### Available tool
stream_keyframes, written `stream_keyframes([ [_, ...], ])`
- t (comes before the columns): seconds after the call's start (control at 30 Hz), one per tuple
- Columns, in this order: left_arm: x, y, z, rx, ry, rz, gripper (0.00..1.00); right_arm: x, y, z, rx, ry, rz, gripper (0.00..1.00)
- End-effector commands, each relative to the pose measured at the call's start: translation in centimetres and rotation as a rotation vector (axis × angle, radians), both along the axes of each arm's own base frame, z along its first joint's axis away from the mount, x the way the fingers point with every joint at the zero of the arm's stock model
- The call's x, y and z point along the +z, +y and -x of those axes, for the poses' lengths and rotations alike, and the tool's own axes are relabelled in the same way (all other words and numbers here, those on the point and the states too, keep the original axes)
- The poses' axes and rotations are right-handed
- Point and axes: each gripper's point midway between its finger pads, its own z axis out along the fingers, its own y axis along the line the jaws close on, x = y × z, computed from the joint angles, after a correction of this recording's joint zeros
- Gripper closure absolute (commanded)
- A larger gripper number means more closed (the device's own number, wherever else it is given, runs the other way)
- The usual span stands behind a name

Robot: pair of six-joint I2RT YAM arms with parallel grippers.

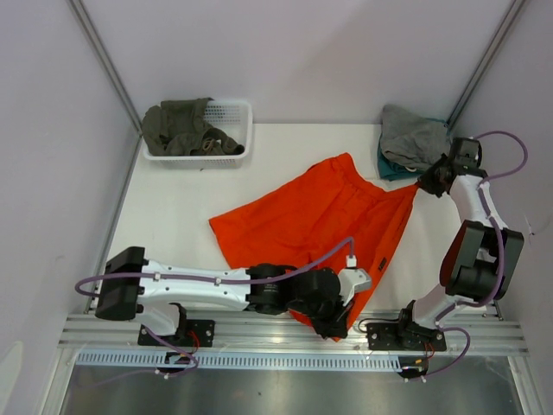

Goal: Fold and stack the shorts
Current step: Fold the shorts

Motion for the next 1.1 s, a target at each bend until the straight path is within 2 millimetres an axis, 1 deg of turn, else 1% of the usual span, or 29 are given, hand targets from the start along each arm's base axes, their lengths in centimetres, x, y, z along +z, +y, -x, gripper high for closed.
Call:
stream_keyframes([
  [0.0, 4.3, -1.9, 4.1, -0.155, 0.152, 0.128, 1.0, 6.9, -3.1, -1.7, -0.059, -0.169, 0.129, 1.0],
  [0.03, 5.2, -2.2, 4.1, -0.158, 0.152, 0.151, 1.0, 7.7, -3.2, -1.6, -0.06, -0.177, 0.141, 1.0],
  [0.07, 5.6, -2.3, 4.2, -0.163, 0.157, 0.16, 1.0, 9.2, -3.5, -1.9, -0.069, -0.202, 0.153, 1.0],
  [0.1, 6.3, -2.3, 4.0, -0.166, 0.165, 0.176, 1.0, 10.0, -3.6, -2.0, -0.07, -0.212, 0.159, 1.0],
  [0.13, 6.7, -2.4, 3.9, -0.166, 0.172, 0.193, 1.0, 10.5, -3.5, -2.0, -0.062, -0.208, 0.163, 1.0],
  [0.17, 7.7, -2.2, 3.8, -0.161, 0.185, 0.221, 1.0, 11.0, -3.5, -2.2, -0.06, -0.207, 0.16, 1.0],
  [0.2, 7.9, -1.9, 3.4, -0.159, 0.202, 0.234, 1.0, 13.1, -3.6, -2.7, -0.058, -0.248, 0.168, 1.0],
  [0.23, 8.1, -1.8, 3.2, -0.149, 0.225, 0.256, 1.0, 13.7, -3.2, -3.0, -0.044, -0.258, 0.158, 1.0],
  [0.27, 9.4, -1.3, 2.9, -0.143, 0.236, 0.291, 1.0, 14.0, -3.0, -3.4, -0.034, -0.263, 0.152, 1.0],
  [0.3, 9.0, -0.8, 2.1, -0.125, 0.247, 0.292, 1.0, 15.2, -2.8, -3.8, -0.027, -0.287, 0.152, 1.0],
  [0.33, 9.4, -0.5, 1.5, -0.107, 0.252, 0.304, 1.0, 15.6, -2.0, -4.3, -0.012, -0.294, 0.142, 1.0],
  [0.37, 8.4, 0.3, 0.8, -0.081, 0.254, 0.284, 1.0, 15.9, -1.6, -4.7, -0.004, -0.303, 0.139, 1.0],
  [0.4, 9.5, 1.1, -0.4, -0.048, 0.243, 0.314, 1.0, 15.7, -1.2, -5.2, 0.004, -0.302, 0.133, 1.0],
  [0.43, 9.7, 1.6, -1.1, -0.027, 0.24, 0.319, 1.0, 16.4, -0.2, -5.8, 0.023, -0.325, 0.128, 1.0],
  [0.47, 8.6, 2.6, -1.6, -0.005, 0.242, 0.29, 1.0, 16.3, 0.4, -6.2, 0.03, -0.327, 0.117, 1.0],
  [0.5, 9.5, 3.6, -2.8, 0.029, 0.23, 0.309, 1.0, 15.7, 0.7, -6.8, 0.031, -0.317, 0.113, 1.0],
  [0.53, 9.5, 4.2, -3.6, 0.06, 0.215, 0.305, 1.0, 15.9, 1.1, -7.3, 0.037, -0.326, 0.113, 1.0],
  [0.57, 9.1, 4.9, -4.3, 0.08, 0.204, 0.296, 1.0, 15.8, 2.2, -7.7, 0.051, -0.326, 0.103, 1.0],
  [0.6, 8.8, 6.2, -5.5, 0.126, 0.192, 0.275, 1.0, 15.0, 2.5, -8.4, 0.054, -0.313, 0.096, 1.0],
  [0.67, 7.9, 7.6, -6.8, 0.166, 0.168, 0.238, 1.0, 14.9, 3.6, -9.1, 0.069, -0.321, 0.086, 1.0],
  [0.7, 7.0, 8.6, -8.1, 0.215, 0.169, 0.2, 1.0, 14.7, 4.0, -9.5, 0.068, -0.319, 0.076, 1.0],
  [0.73, 7.0, 9.3, -8.7, 0.223, 0.147, 0.201, 1.0, 14.2, 4.1, -10.0, 0.064, -0.315, 0.074, 1.0],
  [0.77, 7.0, 9.7, -9.2, 0.231, 0.138, 0.199, 1.0, 13.9, 4.7, -10.2, 0.071, -0.314, 0.073, 1.0],
  [0.8, 6.6, 10.4, -10.3, 0.264, 0.13, 0.185, 1.0, 13.8, 4.7, -10.5, 0.056, -0.316, 0.078, 1.0],
  [0.87, 5.7, 11.0, -11.0, 0.261, 0.123, 0.156, 1.0, 13.0, 4.9, -10.9, 0.049, -0.307, 0.075, 1.0],
  [0.9, 5.4, 11.4, -12.0, 0.285, 0.12, 0.145, 1.0, 12.9, 5.1, -10.9, 0.047, -0.307, 0.074, 1.0],
  [0.97, 4.1, 11.9, -12.8, 0.287, 0.116, 0.098, 1.0, 12.5, 4.8, -11.3, 0.017, -0.31, 0.083, 1.0],
  [1.03, 3.1, 12.6, -13.9, 0.304, 0.117, 0.065, 1.0, 12.0, 4.9, -11.7, 0.007, -0.311, 0.075, 1.0],
  [1.07, 2.3, 12.9, -14.7, 0.326, 0.13, 0.048, 1.0, 11.4, 5.0, -12.0, 0.006, -0.303, 0.074, 1.0],
])
